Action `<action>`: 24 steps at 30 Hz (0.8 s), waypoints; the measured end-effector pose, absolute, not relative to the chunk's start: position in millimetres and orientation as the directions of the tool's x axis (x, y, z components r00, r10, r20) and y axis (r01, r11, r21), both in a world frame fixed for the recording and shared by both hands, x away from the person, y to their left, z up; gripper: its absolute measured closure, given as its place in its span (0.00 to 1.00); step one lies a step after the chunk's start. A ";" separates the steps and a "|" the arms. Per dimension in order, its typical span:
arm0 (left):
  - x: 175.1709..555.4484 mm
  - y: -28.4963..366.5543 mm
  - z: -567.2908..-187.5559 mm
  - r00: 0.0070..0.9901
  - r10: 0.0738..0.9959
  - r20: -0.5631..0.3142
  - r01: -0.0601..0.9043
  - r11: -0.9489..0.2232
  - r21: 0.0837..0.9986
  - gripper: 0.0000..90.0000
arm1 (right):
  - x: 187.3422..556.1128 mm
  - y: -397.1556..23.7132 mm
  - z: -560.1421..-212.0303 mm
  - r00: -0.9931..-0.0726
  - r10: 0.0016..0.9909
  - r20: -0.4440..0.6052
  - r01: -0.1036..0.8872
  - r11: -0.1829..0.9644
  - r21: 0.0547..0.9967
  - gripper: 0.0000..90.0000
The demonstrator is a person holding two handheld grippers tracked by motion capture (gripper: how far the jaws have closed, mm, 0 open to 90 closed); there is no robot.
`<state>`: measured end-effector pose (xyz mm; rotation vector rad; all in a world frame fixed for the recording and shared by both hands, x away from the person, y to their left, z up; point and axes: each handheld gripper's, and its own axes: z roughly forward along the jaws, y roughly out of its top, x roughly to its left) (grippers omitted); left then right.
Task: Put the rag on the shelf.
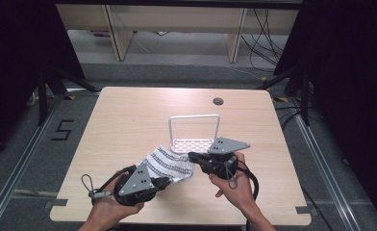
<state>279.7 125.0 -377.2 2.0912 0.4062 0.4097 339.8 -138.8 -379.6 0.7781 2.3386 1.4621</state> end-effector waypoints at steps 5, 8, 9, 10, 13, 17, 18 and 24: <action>280.1 134.2 -344.9 0.892 0.432 0.130 0.110 -0.487 0.866 0.95 | 336.5 -142.1 -352.8 -0.825 0.562 0.068 0.291 0.317 0.903 0.99; 281.9 136.8 -329.0 0.888 0.437 0.143 0.093 -0.476 0.875 0.95 | 335.0 -145.1 -340.6 -0.832 0.551 0.067 0.270 0.297 0.916 0.99; 282.9 137.1 -324.1 0.887 0.437 0.150 0.085 -0.474 0.877 0.95 | 333.2 -146.3 -336.5 -0.827 0.557 0.071 0.275 0.292 0.916 0.99; 284.2 137.3 -319.4 0.887 0.435 0.154 0.078 -0.471 0.879 0.95 | 332.6 -147.8 -332.8 -0.829 0.554 0.072 0.272 0.287 0.919 0.99; 289.7 135.9 -308.9 0.881 0.443 0.168 0.063 -0.462 0.885 0.95 | 330.0 -152.3 -323.6 -0.827 0.559 0.059 0.249 0.271 0.930 0.99; 299.5 132.4 -299.8 0.879 0.447 0.168 0.059 -0.450 0.891 0.95 | 326.2 -159.1 -313.3 -0.820 0.571 0.042 0.232 0.265 0.936 0.99; 302.3 131.2 -298.4 0.879 0.446 0.167 0.057 -0.447 0.893 0.95 | 325.7 -160.3 -311.7 -0.823 0.567 0.047 0.228 0.253 0.940 0.99; 316.9 124.0 -290.0 0.880 0.447 0.162 0.048 -0.423 0.905 0.95 | 323.3 -172.1 -298.7 -0.803 0.597 0.006 0.191 0.248 0.950 0.99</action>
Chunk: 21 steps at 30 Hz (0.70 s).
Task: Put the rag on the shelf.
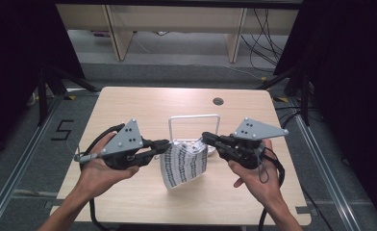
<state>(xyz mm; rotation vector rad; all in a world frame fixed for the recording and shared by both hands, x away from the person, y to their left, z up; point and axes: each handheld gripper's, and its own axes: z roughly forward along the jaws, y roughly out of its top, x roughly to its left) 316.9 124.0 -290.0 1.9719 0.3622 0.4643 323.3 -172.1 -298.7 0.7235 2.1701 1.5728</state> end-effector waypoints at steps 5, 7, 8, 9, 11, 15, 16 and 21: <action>325.1 117.3 -279.2 0.877 0.451 0.164 0.034 -0.399 0.916 0.95 | 324.4 -179.4 -287.4 -0.791 0.612 0.015 0.192 0.225 0.955 0.99; 329.0 114.7 -274.1 0.875 0.452 0.171 0.027 -0.399 0.917 0.95 | 325.5 -181.1 -282.8 -0.783 0.622 0.005 0.180 0.219 0.959 0.99; 330.7 113.9 -271.2 0.875 0.451 0.178 0.020 -0.400 0.916 0.95 | 325.9 -181.6 -280.6 -0.783 0.622 0.008 0.181 0.216 0.960 0.99; 332.6 113.3 -268.3 0.873 0.452 0.184 0.012 -0.398 0.917 0.95 | 327.0 -182.1 -278.5 -0.778 0.628 -0.010 0.160 0.213 0.964 0.99; 335.9 111.8 -263.1 0.870 0.456 0.189 0.004 -0.390 0.921 0.95 | 327.5 -182.3 -274.6 -0.780 0.626 -0.017 0.149 0.212 0.966 0.99; 343.8 107.9 -255.6 0.863 0.465 0.198 -0.002 -0.388 0.922 0.95 | 329.8 -181.5 -268.8 -0.769 0.639 -0.005 0.161 0.201 0.966 0.99; 346.1 107.2 -254.3 0.861 0.467 0.200 -0.002 -0.391 0.921 0.95 | 332.3 -182.4 -267.2 -0.763 0.646 -0.028 0.145 0.213 0.966 0.99; 358.1 104.2 -251.4 0.858 0.479 0.186 0.011 -0.379 0.925 0.95 | 342.5 -181.4 -262.9 -0.751 0.660 -0.018 0.156 0.204 0.967 0.99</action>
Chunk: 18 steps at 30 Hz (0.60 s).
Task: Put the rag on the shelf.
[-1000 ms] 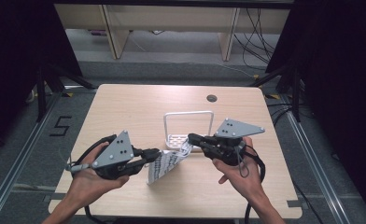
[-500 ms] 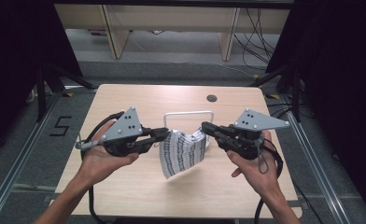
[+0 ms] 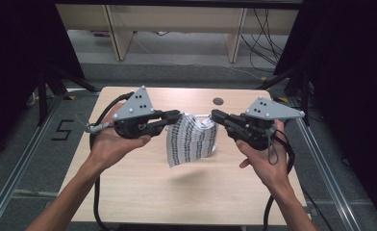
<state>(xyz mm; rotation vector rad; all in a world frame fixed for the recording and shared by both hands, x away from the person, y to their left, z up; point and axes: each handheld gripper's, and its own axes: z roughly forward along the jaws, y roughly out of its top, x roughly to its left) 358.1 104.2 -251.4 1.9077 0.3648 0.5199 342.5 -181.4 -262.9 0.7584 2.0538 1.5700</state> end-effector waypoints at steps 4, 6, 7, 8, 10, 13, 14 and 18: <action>370.5 102.5 -249.7 0.854 0.493 0.164 0.026 -0.356 0.934 0.95 | 350.7 -182.0 -259.7 -0.732 0.681 -0.023 0.155 0.199 0.968 0.99; 377.7 101.8 -249.4 0.852 0.500 0.157 0.030 -0.345 0.938 0.95 | 355.6 -183.0 -258.2 -0.731 0.683 -0.012 0.164 0.193 0.967 0.99; 381.4 101.5 -249.4 0.849 0.505 0.154 0.034 -0.343 0.939 0.95 | 359.3 -184.3 -257.8 -0.726 0.687 -0.024 0.154 0.196 0.969 0.99; 385.0 101.1 -249.7 0.847 0.510 0.149 0.039 -0.339 0.940 0.95 | 362.4 -184.7 -257.9 -0.726 0.687 -0.014 0.162 0.190 0.968 0.99; 391.6 100.0 -250.0 0.844 0.517 0.138 0.049 -0.331 0.942 0.95 | 368.5 -186.3 -257.5 -0.716 0.698 -0.013 0.166 0.189 0.968 0.99; 400.4 98.7 -249.5 0.840 0.528 0.126 0.058 -0.318 0.946 0.95 | 377.1 -186.9 -255.9 -0.706 0.708 -0.003 0.177 0.180 0.968 0.99; 403.3 98.5 -248.9 0.839 0.531 0.117 0.062 -0.307 0.950 0.95 | 380.0 -186.8 -254.9 -0.701 0.713 0.001 0.181 0.176 0.968 0.99; 416.2 97.8 -246.3 0.827 0.555 0.095 0.084 -0.289 0.954 0.95 | 392.1 -185.6 -251.0 -0.689 0.725 0.003 0.182 0.169 0.969 0.99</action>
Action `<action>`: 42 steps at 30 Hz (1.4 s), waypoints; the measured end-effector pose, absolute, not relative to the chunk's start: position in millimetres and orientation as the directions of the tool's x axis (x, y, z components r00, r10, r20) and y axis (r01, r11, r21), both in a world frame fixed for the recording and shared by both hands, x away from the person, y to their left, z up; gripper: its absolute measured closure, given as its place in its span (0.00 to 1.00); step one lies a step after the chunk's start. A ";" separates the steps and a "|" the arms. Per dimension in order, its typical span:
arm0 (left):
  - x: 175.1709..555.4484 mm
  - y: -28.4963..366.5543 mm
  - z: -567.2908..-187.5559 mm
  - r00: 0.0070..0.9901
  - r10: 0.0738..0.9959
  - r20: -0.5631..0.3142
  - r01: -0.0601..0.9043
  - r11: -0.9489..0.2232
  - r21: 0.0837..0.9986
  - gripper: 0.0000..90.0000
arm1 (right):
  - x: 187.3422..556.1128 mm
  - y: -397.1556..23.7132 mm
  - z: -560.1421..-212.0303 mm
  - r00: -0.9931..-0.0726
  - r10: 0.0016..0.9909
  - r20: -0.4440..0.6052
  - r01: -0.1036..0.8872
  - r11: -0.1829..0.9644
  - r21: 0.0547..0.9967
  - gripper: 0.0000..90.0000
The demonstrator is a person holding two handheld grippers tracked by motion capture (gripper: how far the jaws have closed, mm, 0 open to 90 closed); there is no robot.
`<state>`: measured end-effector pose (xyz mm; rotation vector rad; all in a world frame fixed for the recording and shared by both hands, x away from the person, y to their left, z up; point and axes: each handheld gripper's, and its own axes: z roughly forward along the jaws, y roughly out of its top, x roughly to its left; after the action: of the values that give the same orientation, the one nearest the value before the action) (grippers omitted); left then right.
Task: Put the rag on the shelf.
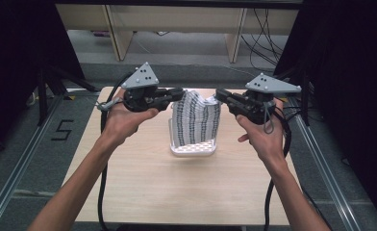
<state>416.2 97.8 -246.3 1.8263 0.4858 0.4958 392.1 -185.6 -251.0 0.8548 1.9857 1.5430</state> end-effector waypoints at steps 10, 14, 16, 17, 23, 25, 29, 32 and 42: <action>454.5 91.2 -241.8 0.791 0.611 0.030 0.155 -0.249 0.956 0.95 | 429.6 -179.6 -247.1 -0.647 0.761 0.046 0.235 0.141 0.962 0.99; 472.1 90.3 -243.7 0.769 0.639 -0.015 0.195 -0.212 0.958 0.95 | 446.9 -177.9 -248.3 -0.624 0.779 0.061 0.256 0.130 0.958 0.99; 480.4 90.1 -246.7 0.758 0.652 -0.031 0.213 -0.202 0.956 0.95 | 455.6 -176.7 -250.3 -0.619 0.781 0.079 0.274 0.120 0.954 0.99; 484.4 90.1 -248.7 0.750 0.660 -0.038 0.223 -0.198 0.955 0.94 | 460.0 -176.7 -252.1 -0.612 0.787 0.078 0.278 0.122 0.953 0.99; 503.8 91.1 -261.7 0.717 0.690 -0.103 0.283 -0.152 0.947 0.94 | 481.0 -175.4 -264.4 -0.586 0.802 0.114 0.324 0.102 0.941 0.99; 508.2 90.9 -265.1 0.710 0.695 -0.113 0.291 -0.144 0.946 0.94 | 487.0 -175.3 -267.4 -0.588 0.800 0.120 0.323 0.096 0.942 0.99; 515.0 92.6 -272.8 0.696 0.704 -0.139 0.314 -0.124 0.941 0.94 | 497.5 -173.4 -272.6 -0.587 0.800 0.123 0.337 0.103 0.936 0.99; 519.6 95.0 -279.6 0.682 0.713 -0.161 0.336 -0.111 0.935 0.94 | 503.9 -171.9 -277.8 -0.574 0.806 0.147 0.364 0.090 0.927 0.99; 531.9 100.4 -305.2 0.656 0.727 -0.200 0.399 -0.109 0.910 0.93 | 522.5 -164.7 -294.9 -0.557 0.816 0.154 0.404 0.105 0.909 0.99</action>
<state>531.9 100.4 -305.2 1.7304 0.9161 0.3578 522.5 -164.7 -294.9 1.1909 2.0019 1.4422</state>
